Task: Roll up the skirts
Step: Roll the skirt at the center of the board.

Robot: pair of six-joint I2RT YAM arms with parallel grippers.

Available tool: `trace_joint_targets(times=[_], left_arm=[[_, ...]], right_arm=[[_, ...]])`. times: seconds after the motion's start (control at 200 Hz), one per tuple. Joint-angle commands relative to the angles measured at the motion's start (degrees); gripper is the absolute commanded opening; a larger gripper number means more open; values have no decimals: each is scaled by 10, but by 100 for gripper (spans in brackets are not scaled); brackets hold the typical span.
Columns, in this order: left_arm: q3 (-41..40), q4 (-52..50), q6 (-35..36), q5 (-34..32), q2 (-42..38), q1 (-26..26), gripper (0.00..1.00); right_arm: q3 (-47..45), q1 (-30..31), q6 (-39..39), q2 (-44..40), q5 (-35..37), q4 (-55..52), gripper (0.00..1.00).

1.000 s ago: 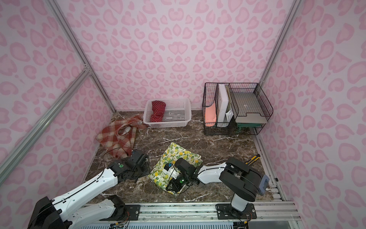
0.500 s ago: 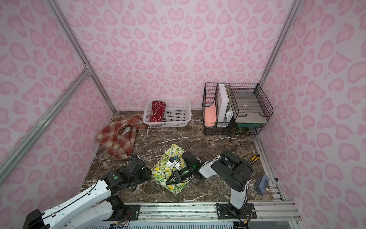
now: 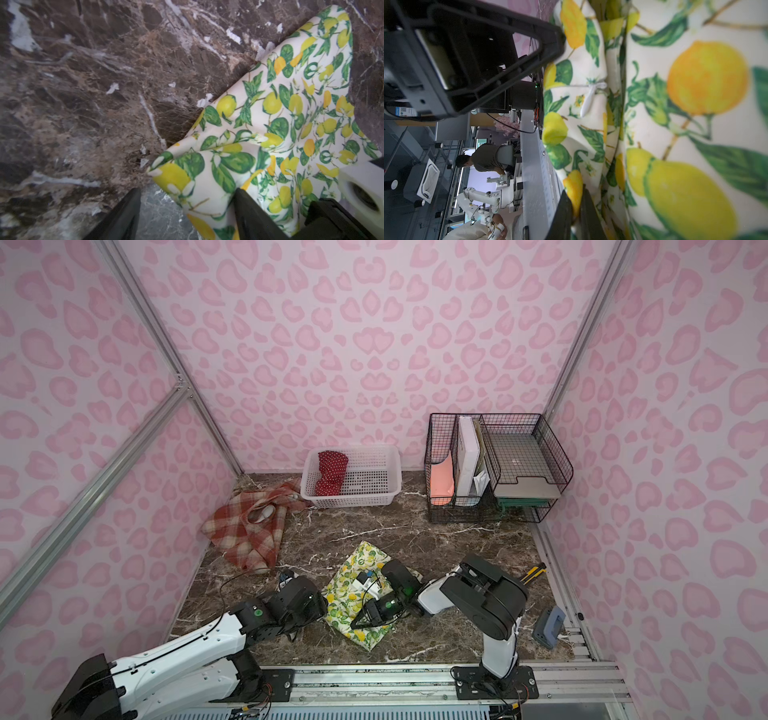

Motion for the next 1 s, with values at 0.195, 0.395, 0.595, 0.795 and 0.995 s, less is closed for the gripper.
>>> trace_joint_targets(times=[0.195,0.395,0.595,0.795,0.995], left_arm=[[-4,100,-39,-38,67,-15,72],[-14,68,-53,-64,60,-24,4],[-1,36,-40,-82,68,-25,0],[44,-8,-15,-78,123,-31,0],[66,-21,-6,-71,166,-41,0]], right_arm=[[-2,12,-9,-4,24,-17,0],[-6,13,-29,-21,55,-55,0],[13,26,-86,-39,106,-168,23],[50,79,-153,-139,313,-374,58],[104,164,-139,-221,555,-554,64]])
